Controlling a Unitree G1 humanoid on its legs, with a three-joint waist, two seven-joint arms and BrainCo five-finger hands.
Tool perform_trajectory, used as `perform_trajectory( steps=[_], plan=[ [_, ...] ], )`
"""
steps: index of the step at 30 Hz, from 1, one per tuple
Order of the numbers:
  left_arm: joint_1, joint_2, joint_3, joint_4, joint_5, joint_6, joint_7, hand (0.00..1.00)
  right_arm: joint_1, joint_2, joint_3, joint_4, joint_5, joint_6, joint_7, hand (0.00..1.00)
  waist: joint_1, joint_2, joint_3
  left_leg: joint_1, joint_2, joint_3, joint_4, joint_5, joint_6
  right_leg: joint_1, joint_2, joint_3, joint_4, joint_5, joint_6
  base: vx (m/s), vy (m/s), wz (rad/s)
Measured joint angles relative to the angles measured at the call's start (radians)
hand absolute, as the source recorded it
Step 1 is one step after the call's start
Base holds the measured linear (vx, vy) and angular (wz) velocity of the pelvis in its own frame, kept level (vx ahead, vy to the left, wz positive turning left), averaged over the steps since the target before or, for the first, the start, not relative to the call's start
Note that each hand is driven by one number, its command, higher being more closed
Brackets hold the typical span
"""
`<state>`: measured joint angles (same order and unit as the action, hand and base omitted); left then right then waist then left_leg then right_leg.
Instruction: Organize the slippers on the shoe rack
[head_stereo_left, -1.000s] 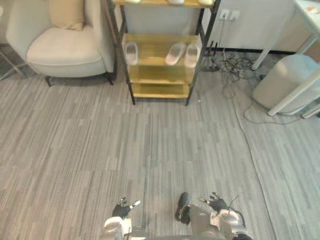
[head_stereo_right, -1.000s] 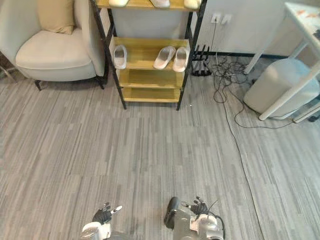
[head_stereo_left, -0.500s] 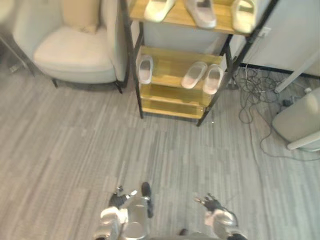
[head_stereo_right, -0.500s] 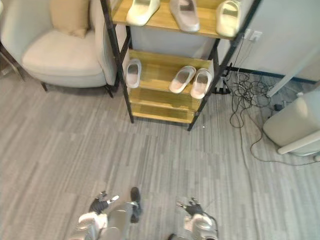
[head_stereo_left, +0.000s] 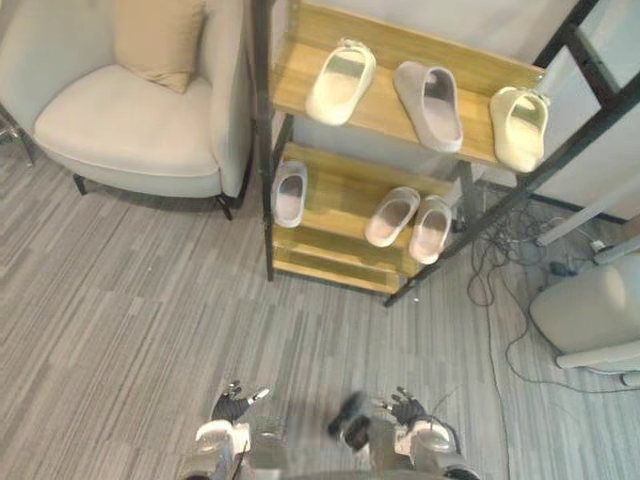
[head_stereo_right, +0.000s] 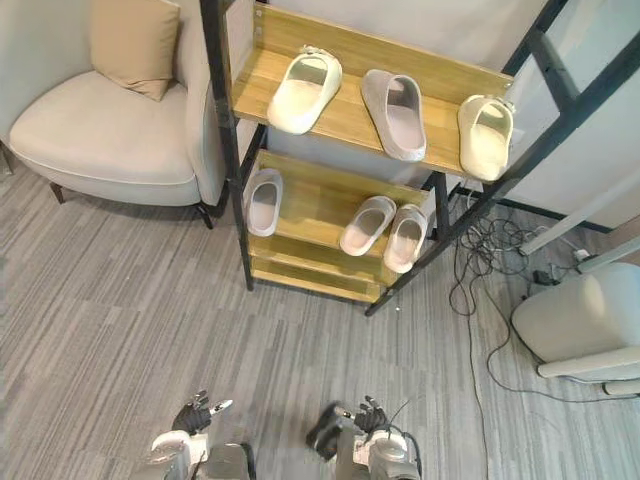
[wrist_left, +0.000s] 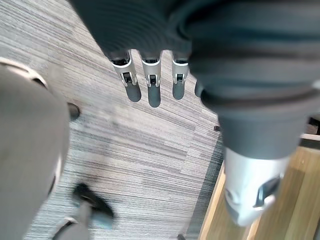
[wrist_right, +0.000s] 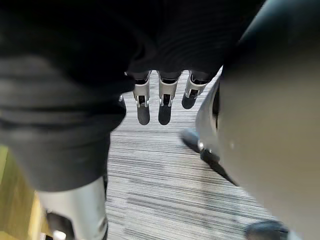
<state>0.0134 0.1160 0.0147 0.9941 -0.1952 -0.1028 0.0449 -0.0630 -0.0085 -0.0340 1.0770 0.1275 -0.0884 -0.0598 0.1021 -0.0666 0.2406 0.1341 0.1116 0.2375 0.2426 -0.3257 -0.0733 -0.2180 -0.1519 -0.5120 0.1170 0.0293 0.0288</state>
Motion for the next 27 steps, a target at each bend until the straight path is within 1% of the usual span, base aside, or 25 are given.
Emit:
perform_trajectory(
  steps=[1,2,3,4,5,6,7,8,9,10,11,12,13,14,15,16,17,19,21,22,23,25,26,27],
  plan=[
    [0.005,0.003,0.0,0.001,0.0,0.0,0.001,0.0,0.009,0.0,0.0,-0.002,0.0,-0.001,0.002,0.0,-0.005,-0.007,-0.006,0.024,0.003,-0.012,0.0,-0.02,-0.023,0.009,0.0,0.021,0.013,0.068,-0.044,0.44,-0.244,0.58],
    [0.003,-0.011,0.003,0.006,0.002,0.0,0.0,0.0,0.006,-0.016,-0.002,-0.002,0.0,-0.001,0.002,0.0,-0.009,0.016,-0.021,0.039,0.049,-0.038,0.007,-0.033,-0.045,0.007,0.03,0.007,0.071,0.051,-0.06,0.39,-0.21,0.47],
    [0.007,-0.013,0.003,0.006,0.005,-0.002,-0.001,0.0,0.005,-0.019,-0.002,-0.002,0.0,-0.001,0.002,0.0,-0.008,0.026,-0.028,0.033,0.063,-0.044,0.023,-0.032,-0.047,0.008,0.035,-0.001,0.077,0.022,-0.056,0.49,-0.263,0.39],
    [0.01,-0.016,0.004,0.01,0.009,0.0,-0.001,0.0,0.001,-0.024,-0.003,-0.001,0.0,-0.002,0.003,0.0,-0.01,0.041,-0.033,-0.049,0.112,-0.062,0.181,-0.031,-0.049,0.013,0.066,-0.022,0.078,-0.016,-0.069,0.45,-0.274,0.19],
    [0.005,-0.018,0.01,0.006,0.015,-0.001,-0.002,0.0,0.002,-0.03,-0.001,0.0,0.0,-0.002,0.002,0.0,-0.009,0.055,-0.03,-0.113,0.151,-0.069,0.322,-0.017,-0.06,0.032,0.091,-0.031,0.066,-0.032,-0.079,0.53,-0.318,0.09],
    [0.001,-0.018,0.013,0.007,0.018,0.0,-0.002,0.0,0.0,-0.038,0.003,0.003,0.001,-0.001,0.002,0.0,-0.006,0.076,-0.019,-0.199,0.212,-0.07,0.523,0.039,-0.038,0.073,0.123,-0.031,0.047,-0.05,-0.099,0.48,-0.285,-0.1],
    [-0.003,-0.014,0.013,0.006,0.019,0.0,-0.003,0.0,0.0,-0.037,0.004,0.006,0.001,0.001,0.001,0.0,-0.004,0.079,-0.016,-0.244,0.242,-0.061,0.636,0.033,-0.033,0.109,0.135,-0.029,0.042,-0.07,-0.104,0.47,-0.216,-0.1],
    [-0.01,-0.013,0.011,0.004,0.019,-0.002,-0.004,0.0,0.004,-0.041,0.002,0.006,0.002,0.001,0.0,0.0,-0.005,0.076,-0.01,-0.274,0.247,-0.053,0.688,0.018,-0.046,0.152,0.136,-0.029,0.035,-0.08,-0.109,0.36,-0.14,-0.05],
    [-0.013,-0.013,0.008,-0.003,0.02,-0.002,-0.005,0.0,0.004,-0.043,-0.002,0.006,0.004,0.0,-0.001,0.0,-0.005,0.069,-0.008,-0.3,0.239,-0.046,0.684,0.006,-0.051,0.186,0.136,-0.029,0.014,-0.082,-0.108,0.35,-0.102,-0.03],
    [-0.015,-0.011,0.005,-0.013,0.022,-0.008,-0.007,0.0,0.004,-0.047,-0.002,0.007,0.005,0.0,-0.002,0.0,-0.005,0.061,-0.004,-0.327,0.224,-0.03,0.634,-0.008,-0.046,0.215,0.134,-0.025,-0.009,-0.082,-0.107,0.3,-0.061,-0.06],
    [-0.017,-0.012,0.005,-0.018,0.024,-0.013,-0.006,0.0,0.002,-0.048,-0.002,0.006,0.008,0.0,-0.002,0.0,-0.004,0.057,-0.002,-0.344,0.205,-0.028,0.571,-0.008,-0.046,0.227,0.13,-0.021,-0.021,-0.081,-0.106,0.29,-0.031,-0.15],
    [-0.024,-0.012,0.005,-0.024,0.028,-0.017,-0.006,0.0,-0.008,-0.05,-0.003,0.006,0.012,-0.001,-0.004,0.0,-0.004,0.052,0.001,-0.364,0.165,-0.034,0.435,-0.005,-0.044,0.24,0.121,-0.014,-0.034,-0.077,-0.099,0.22,0.025,-0.15],
    [-0.027,-0.012,0.005,-0.025,0.028,-0.017,-0.005,0.0,-0.01,-0.05,-0.003,0.005,0.013,-0.001,-0.006,0.0,-0.004,0.05,0.002,-0.368,0.147,-0.039,0.374,-0.001,-0.042,0.242,0.115,-0.009,-0.037,-0.076,-0.097,0.26,0.133,-0.19],
    [-0.03,-0.016,0.0,-0.02,0.028,-0.016,-0.002,0.0,-0.011,-0.052,-0.003,0.002,0.016,-0.002,-0.011,0.0,-0.003,0.054,0.001,-0.369,0.091,-0.073,0.163,0.089,-0.031,0.244,0.104,-0.001,-0.041,-0.076,-0.061,0.25,0.161,-0.3],
    [-0.027,-0.02,-0.004,-0.016,0.028,-0.016,-0.002,0.0,-0.011,-0.055,-0.003,0.004,0.024,-0.002,-0.014,0.0,0.003,0.049,0.002,-0.345,0.068,-0.087,0.121,0.185,-0.01,0.256,0.101,0.021,-0.05,-0.076,-0.044,0.3,0.171,-0.26],
    [-0.028,-0.012,-0.005,-0.008,0.028,-0.015,-0.001,0.0,-0.004,-0.041,0.0,0.0,0.028,-0.002,-0.016,0.0,0.004,0.035,-0.003,-0.328,0.053,-0.077,0.097,0.193,-0.006,0.263,0.093,0.032,-0.063,-0.071,-0.023,0.24,0.111,-0.12],
    [-0.029,-0.002,-0.005,0.001,0.028,-0.014,-0.001,0.0,0.005,-0.023,-0.002,0.0,0.027,-0.001,-0.017,0.0,0.002,0.011,-0.007,-0.298,0.029,-0.06,0.066,0.194,-0.003,0.28,0.066,0.031,-0.071,-0.076,-0.011,0.26,0.12,0.03],
    [-0.026,0.006,-0.005,0.005,0.028,-0.009,-0.001,0.0,0.008,-0.014,-0.002,-0.001,0.025,-0.001,-0.016,0.0,0.002,-0.002,-0.011,-0.261,0.007,-0.042,0.035,0.194,-0.003,0.294,0.046,0.035,-0.07,-0.07,0.002,0.17,0.1,-0.08],
    [-0.02,0.015,-0.005,0.019,0.028,-0.005,-0.001,0.0,0.009,-0.011,-0.002,-0.002,0.022,-0.002,-0.016,0.0,-0.002,-0.013,-0.019,-0.211,-0.014,-0.024,-0.024,0.204,0.012,0.31,0.032,0.047,-0.079,-0.065,0.013,0.13,0.064,-0.17],
    [-0.018,0.017,-0.005,0.019,0.028,-0.003,-0.001,0.0,0.01,-0.011,-0.002,-0.002,0.018,-0.002,-0.016,0.0,-0.004,-0.015,-0.02,-0.195,-0.019,-0.018,-0.047,0.209,0.018,0.315,0.029,0.051,-0.081,-0.063,0.017,0.09,0.04,-0.18],
    [-0.013,0.018,-0.005,0.02,0.028,0.0,-0.001,0.0,0.013,-0.01,-0.003,-0.002,0.005,-0.002,-0.016,0.0,-0.007,-0.018,-0.024,-0.176,-0.022,-0.006,-0.074,0.217,0.018,0.318,0.027,0.056,-0.087,-0.056,0.028,0.05,0.018,-0.23],
    [-0.01,0.018,-0.004,0.02,0.028,0.0,-0.001,0.0,0.017,-0.01,-0.003,-0.002,-0.004,-0.002,-0.016,0.0,-0.011,-0.02,-0.028,-0.163,-0.026,0.003,-0.092,0.223,0.018,0.317,0.026,0.067,-0.089,-0.056,0.028,0.03,0.007,-0.18],
    [-0.009,0.018,-0.004,0.021,0.028,0.0,-0.001,0.0,0.021,-0.009,-0.004,-0.002,-0.007,-0.002,-0.017,0.0,-0.02,-0.021,-0.029,-0.156,-0.028,0.006,-0.107,0.23,0.018,0.316,0.026,0.076,-0.089,-0.055,0.03,0.0,-0.001,-0.08],
    [-0.007,0.018,-0.003,0.023,0.028,-0.001,-0.001,0.0,0.024,-0.009,-0.004,-0.002,-0.007,-0.002,-0.017,0.0,-0.022,-0.021,-0.029,-0.148,-0.028,0.011,-0.118,0.236,0.018,0.316,0.026,0.081,-0.089,-0.054,0.031,-0.01,-0.004,-0.11]
  ],
)
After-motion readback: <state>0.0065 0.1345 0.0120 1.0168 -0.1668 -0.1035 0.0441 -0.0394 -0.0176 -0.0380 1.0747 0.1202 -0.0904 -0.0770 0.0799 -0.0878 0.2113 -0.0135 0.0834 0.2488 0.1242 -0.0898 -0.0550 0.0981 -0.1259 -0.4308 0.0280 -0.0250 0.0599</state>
